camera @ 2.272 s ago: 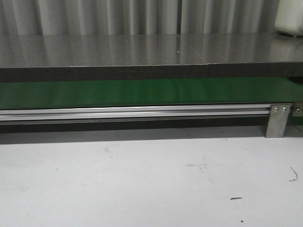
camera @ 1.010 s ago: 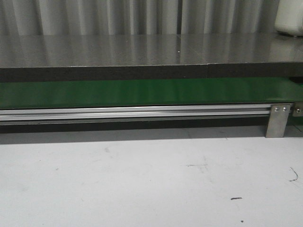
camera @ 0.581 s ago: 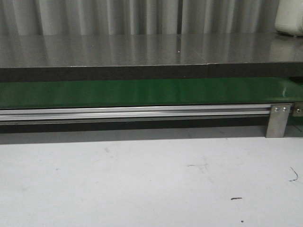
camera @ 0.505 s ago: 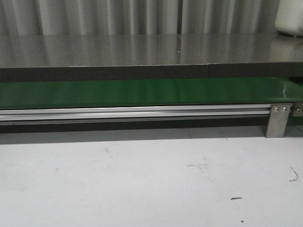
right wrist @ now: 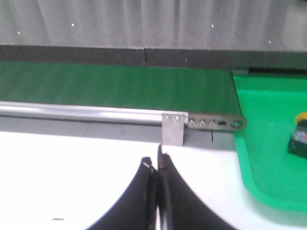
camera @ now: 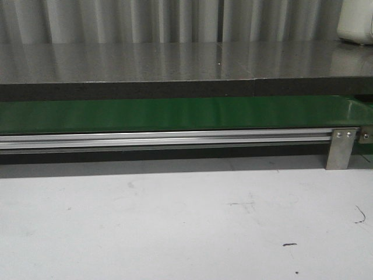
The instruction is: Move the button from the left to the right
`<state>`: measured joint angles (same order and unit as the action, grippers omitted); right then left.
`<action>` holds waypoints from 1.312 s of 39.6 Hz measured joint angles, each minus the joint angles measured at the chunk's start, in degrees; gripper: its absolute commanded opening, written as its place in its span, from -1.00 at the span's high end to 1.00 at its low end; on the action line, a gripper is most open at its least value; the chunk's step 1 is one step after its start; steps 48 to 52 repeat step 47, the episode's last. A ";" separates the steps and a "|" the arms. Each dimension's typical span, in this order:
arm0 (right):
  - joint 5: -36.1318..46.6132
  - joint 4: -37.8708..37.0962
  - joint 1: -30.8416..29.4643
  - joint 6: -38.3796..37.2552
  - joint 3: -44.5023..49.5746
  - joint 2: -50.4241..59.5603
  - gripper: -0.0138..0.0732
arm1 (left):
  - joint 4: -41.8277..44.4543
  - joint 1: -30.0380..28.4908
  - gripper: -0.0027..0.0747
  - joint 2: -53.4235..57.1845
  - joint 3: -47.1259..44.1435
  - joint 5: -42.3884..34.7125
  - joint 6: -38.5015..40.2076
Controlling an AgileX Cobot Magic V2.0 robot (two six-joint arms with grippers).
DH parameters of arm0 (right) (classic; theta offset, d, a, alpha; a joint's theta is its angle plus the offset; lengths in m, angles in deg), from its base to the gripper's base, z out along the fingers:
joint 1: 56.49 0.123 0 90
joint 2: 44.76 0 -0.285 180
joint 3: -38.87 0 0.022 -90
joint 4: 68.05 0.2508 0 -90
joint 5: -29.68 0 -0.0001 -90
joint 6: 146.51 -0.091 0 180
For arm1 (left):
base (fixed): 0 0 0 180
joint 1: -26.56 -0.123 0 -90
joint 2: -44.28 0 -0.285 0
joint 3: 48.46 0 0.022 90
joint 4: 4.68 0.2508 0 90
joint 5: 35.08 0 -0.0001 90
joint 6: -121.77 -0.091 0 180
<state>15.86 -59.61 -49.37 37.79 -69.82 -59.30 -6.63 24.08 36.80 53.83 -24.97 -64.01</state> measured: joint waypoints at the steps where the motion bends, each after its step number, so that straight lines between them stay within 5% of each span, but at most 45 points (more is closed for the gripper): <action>1: 0.00 0.00 -0.35 0.00 1.11 0.74 0.84 | 0.00 0.00 0.99 0.00 0.00 0.00 0.00; 9: 0.00 -0.12 -2.85 0.00 7.33 6.67 0.84 | 0.00 0.00 0.99 0.00 0.00 0.00 0.00; 52: -0.26 -0.12 -3.09 0.09 7.45 7.32 0.84 | 0.00 0.00 0.99 0.00 0.00 0.00 0.00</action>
